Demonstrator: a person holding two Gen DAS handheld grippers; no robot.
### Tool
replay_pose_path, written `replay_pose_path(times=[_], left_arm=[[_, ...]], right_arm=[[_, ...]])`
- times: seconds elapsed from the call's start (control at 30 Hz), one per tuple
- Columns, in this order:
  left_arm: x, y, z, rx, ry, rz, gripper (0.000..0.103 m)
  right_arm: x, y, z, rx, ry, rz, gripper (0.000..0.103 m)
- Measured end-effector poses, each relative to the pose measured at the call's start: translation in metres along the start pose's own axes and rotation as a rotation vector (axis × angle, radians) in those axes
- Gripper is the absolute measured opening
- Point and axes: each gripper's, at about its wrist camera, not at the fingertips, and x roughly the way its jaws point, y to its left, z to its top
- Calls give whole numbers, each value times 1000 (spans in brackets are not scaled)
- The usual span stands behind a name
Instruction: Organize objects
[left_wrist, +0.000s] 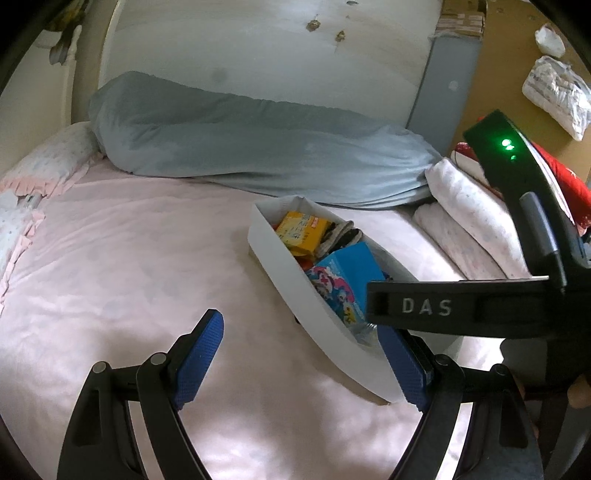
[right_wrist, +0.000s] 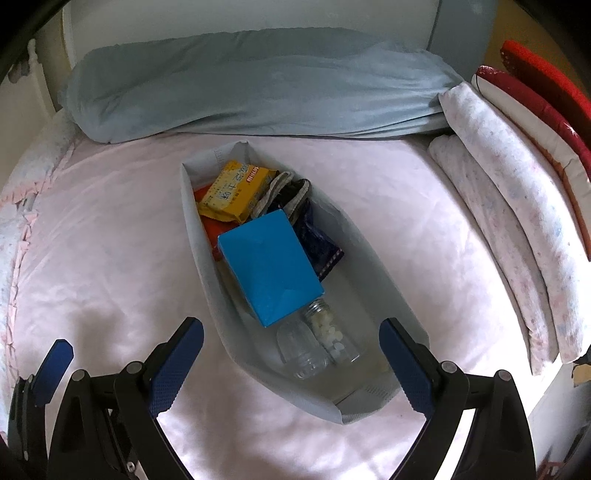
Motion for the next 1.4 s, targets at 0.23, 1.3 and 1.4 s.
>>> replay_pose_path(times=[0.23, 1.3, 1.4], left_arm=[[2, -1, -1, -2, 14, 11, 85], [14, 15, -2, -51, 58, 98, 85], [14, 13, -3, -46, 59, 97, 85]], right_arm=[[2, -2, 1, 10, 11, -2, 96], [18, 2, -2, 45, 97, 53, 96], [18, 1, -2, 43, 95, 46, 96]])
